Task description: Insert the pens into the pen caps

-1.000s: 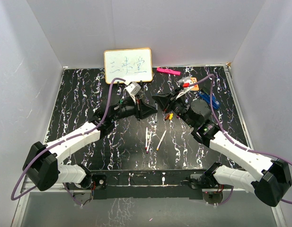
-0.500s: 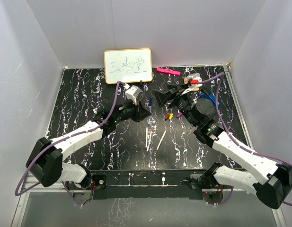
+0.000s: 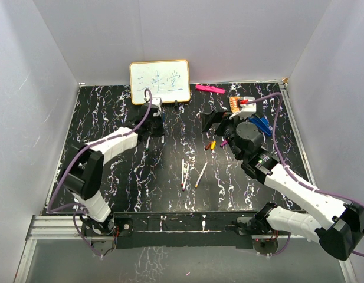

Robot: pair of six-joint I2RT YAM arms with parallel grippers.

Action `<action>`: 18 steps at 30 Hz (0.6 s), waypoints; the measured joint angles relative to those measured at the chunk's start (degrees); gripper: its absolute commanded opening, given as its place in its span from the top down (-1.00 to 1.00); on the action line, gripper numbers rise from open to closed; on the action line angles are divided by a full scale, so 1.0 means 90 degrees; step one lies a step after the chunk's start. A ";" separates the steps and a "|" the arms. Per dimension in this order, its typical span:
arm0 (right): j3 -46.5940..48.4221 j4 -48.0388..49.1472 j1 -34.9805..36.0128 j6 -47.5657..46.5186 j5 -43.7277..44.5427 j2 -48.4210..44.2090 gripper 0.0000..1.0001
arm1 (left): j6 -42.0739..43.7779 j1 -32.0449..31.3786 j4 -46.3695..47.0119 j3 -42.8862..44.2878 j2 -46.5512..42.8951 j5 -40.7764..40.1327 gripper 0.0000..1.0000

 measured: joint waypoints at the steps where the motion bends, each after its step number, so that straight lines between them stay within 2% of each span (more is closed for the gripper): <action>1: -0.0058 -0.0061 0.0000 0.0015 0.0053 -0.0019 -0.96 | 0.0000 0.0044 -0.0092 0.0131 0.0134 -0.0083 1.00; 7: -0.0202 -0.0384 0.0000 0.0121 0.0270 -0.0063 -0.96 | 0.0019 0.0199 -0.0568 0.0872 0.0957 -0.0372 1.00; 18: -0.0296 -0.0563 0.0000 0.0265 0.0435 -0.0041 -0.96 | 0.0044 0.0240 -0.1001 0.1309 0.1734 -0.0534 1.00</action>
